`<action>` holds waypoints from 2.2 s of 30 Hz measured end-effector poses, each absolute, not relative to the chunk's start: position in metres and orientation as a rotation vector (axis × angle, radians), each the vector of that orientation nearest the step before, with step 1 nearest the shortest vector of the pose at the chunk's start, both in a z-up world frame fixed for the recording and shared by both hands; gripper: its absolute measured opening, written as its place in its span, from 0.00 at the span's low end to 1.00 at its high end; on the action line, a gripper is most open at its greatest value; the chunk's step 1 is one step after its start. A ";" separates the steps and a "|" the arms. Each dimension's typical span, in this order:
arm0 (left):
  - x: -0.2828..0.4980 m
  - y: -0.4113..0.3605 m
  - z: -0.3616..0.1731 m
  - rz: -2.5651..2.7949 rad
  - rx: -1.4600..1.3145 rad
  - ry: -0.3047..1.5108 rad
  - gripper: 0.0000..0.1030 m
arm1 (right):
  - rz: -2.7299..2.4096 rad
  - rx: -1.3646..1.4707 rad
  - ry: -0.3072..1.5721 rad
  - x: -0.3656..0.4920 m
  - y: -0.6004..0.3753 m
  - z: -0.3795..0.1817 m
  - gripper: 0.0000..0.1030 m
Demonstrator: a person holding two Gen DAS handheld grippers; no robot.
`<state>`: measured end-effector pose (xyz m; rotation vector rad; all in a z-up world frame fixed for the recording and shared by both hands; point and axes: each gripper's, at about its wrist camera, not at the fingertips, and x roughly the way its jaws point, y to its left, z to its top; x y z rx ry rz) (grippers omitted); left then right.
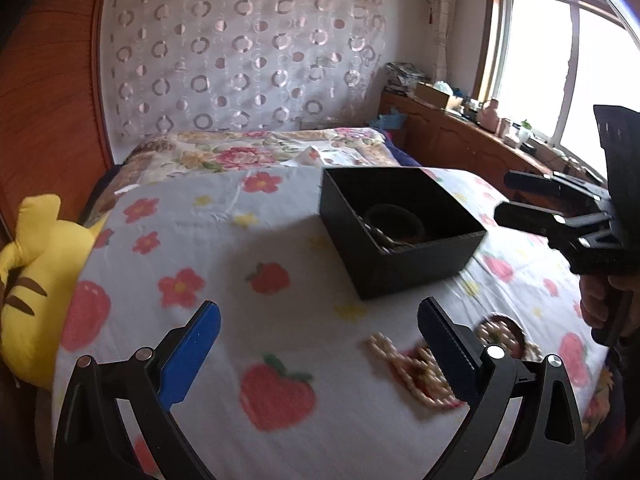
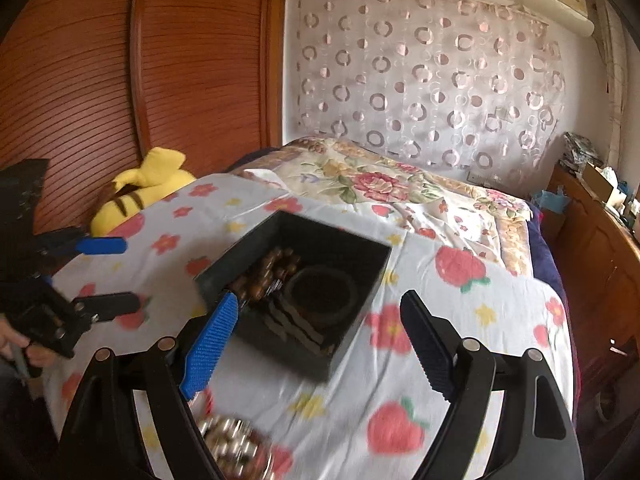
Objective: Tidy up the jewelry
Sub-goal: 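Move the right gripper to the silver bangle and close on its rim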
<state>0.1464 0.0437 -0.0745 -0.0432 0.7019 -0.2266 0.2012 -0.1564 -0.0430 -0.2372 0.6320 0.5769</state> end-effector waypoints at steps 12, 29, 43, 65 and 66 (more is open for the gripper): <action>0.110 0.032 -0.083 -0.263 -0.066 0.717 0.92 | 0.629 -0.231 0.753 0.151 -0.169 -0.088 0.80; 0.094 0.031 -0.089 -0.277 -0.067 0.736 0.92 | 0.718 -0.373 0.835 0.138 -0.148 -0.111 0.63; 0.093 0.028 -0.090 -0.284 -0.069 0.741 0.92 | 0.716 -0.370 0.788 0.139 -0.148 -0.106 0.58; 0.111 0.010 -0.093 -0.358 -0.037 0.767 0.71 | 0.605 -0.259 0.735 0.131 -0.187 -0.102 0.58; 0.116 0.011 -0.093 -0.360 -0.047 0.779 0.66 | 0.604 -0.247 0.741 0.132 -0.188 -0.104 0.58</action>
